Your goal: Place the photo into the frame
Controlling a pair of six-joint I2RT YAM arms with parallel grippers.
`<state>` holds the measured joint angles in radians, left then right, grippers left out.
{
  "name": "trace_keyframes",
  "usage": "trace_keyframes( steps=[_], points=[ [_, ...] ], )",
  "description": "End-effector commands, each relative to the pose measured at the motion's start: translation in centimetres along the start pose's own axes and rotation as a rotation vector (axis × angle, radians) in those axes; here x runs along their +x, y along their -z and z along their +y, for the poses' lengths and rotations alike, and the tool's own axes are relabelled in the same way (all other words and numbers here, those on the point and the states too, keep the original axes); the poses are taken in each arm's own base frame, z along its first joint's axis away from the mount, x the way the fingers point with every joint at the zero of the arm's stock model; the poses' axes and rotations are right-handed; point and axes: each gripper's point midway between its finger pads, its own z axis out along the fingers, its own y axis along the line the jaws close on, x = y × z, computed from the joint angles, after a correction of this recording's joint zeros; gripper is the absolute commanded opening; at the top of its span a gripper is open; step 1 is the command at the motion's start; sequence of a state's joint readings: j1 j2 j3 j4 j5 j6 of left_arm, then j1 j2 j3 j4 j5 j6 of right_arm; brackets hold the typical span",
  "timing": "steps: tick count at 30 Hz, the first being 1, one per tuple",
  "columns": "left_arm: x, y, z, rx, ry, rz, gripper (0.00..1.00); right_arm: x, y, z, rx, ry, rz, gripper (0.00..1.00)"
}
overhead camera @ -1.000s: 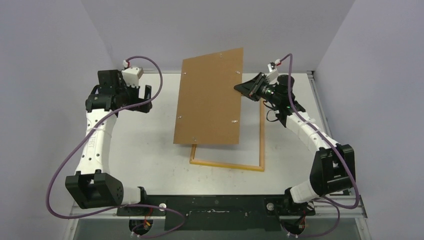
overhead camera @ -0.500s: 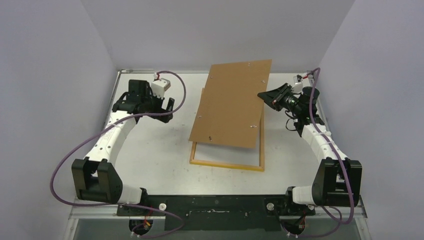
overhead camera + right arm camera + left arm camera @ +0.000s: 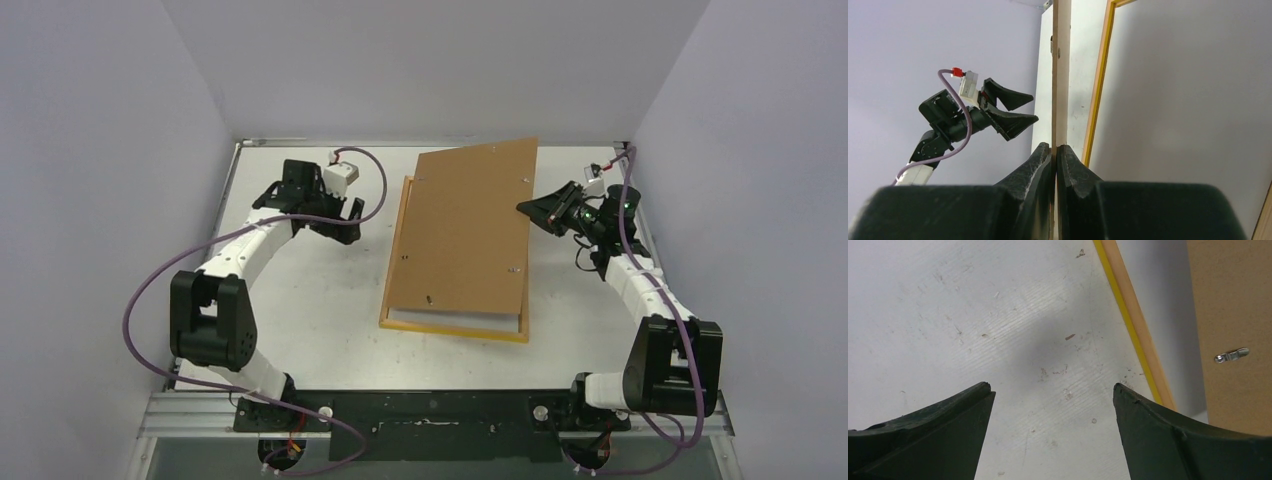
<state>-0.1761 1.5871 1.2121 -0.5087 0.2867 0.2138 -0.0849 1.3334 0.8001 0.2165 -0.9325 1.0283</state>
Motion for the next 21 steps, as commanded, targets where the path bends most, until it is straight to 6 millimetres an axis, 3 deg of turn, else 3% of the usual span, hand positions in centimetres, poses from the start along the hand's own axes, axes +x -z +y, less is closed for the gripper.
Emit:
trace_keyframes(
  steps=[1,12,21],
  points=[
    [-2.4,-1.0,-0.4,0.044,-0.014,-0.076,0.88,-0.5,0.4,1.8,-0.085,0.077,-0.002,0.05],
    [-1.7,-4.1,-2.2,0.118,0.000,-0.036,0.85,0.3,-0.2,-0.8,-0.060,0.054,0.039,0.05],
    [-1.5,-4.9,-3.5,0.145,0.022,-0.025,0.84,0.9,-0.5,-2.4,-0.064,0.029,0.047,0.05]
  ],
)
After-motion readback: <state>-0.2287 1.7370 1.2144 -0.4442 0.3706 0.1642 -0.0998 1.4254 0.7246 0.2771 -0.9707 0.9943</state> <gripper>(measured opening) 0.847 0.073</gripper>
